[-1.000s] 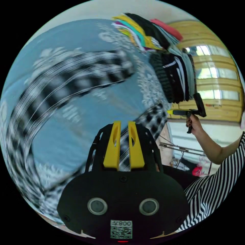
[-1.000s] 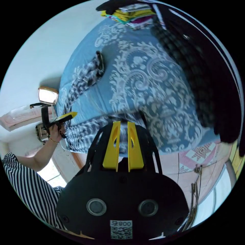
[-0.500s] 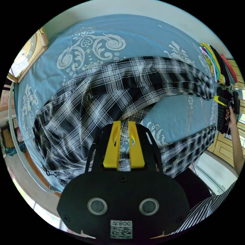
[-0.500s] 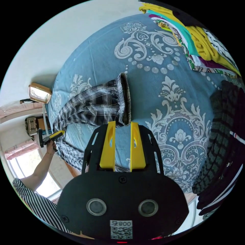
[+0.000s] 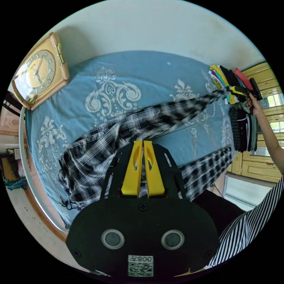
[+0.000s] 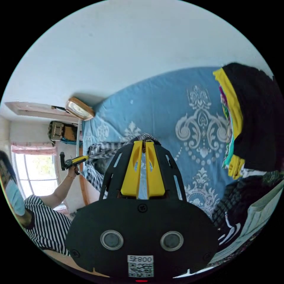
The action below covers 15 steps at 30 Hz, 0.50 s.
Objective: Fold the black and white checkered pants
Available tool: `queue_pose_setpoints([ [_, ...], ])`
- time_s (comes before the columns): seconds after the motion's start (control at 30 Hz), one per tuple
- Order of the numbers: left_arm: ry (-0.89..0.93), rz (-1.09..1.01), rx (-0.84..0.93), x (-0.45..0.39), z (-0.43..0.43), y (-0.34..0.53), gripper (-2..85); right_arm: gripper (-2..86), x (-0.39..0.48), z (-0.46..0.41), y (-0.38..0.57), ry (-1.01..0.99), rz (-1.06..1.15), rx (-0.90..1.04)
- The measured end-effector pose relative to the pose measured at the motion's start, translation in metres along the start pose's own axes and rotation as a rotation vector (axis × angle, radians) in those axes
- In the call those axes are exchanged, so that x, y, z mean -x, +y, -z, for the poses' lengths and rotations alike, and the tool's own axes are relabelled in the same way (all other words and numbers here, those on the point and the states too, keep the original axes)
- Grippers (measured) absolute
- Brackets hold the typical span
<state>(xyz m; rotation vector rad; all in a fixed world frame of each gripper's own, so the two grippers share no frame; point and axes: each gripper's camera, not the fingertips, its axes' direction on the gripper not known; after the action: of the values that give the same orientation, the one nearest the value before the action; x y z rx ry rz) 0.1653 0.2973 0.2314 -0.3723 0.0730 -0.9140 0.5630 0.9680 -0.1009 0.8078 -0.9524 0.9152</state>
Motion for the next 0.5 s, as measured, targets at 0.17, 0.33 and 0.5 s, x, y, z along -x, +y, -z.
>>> queue_pose_setpoints([
  [0.17,0.103,-0.035,0.003,-0.016,0.038,0.017,0.3,2.0,-0.009,0.037,0.007,-0.055,0.067,-0.061],
  [0.33,0.174,-0.033,0.139,-0.032,0.023,0.028,0.3,2.3,-0.091,-0.038,0.040,-0.040,-0.134,0.091],
  [0.5,0.120,-0.078,0.327,-0.047,0.011,0.029,0.5,3.1,-0.163,-0.115,0.070,-0.065,-0.381,0.210],
])
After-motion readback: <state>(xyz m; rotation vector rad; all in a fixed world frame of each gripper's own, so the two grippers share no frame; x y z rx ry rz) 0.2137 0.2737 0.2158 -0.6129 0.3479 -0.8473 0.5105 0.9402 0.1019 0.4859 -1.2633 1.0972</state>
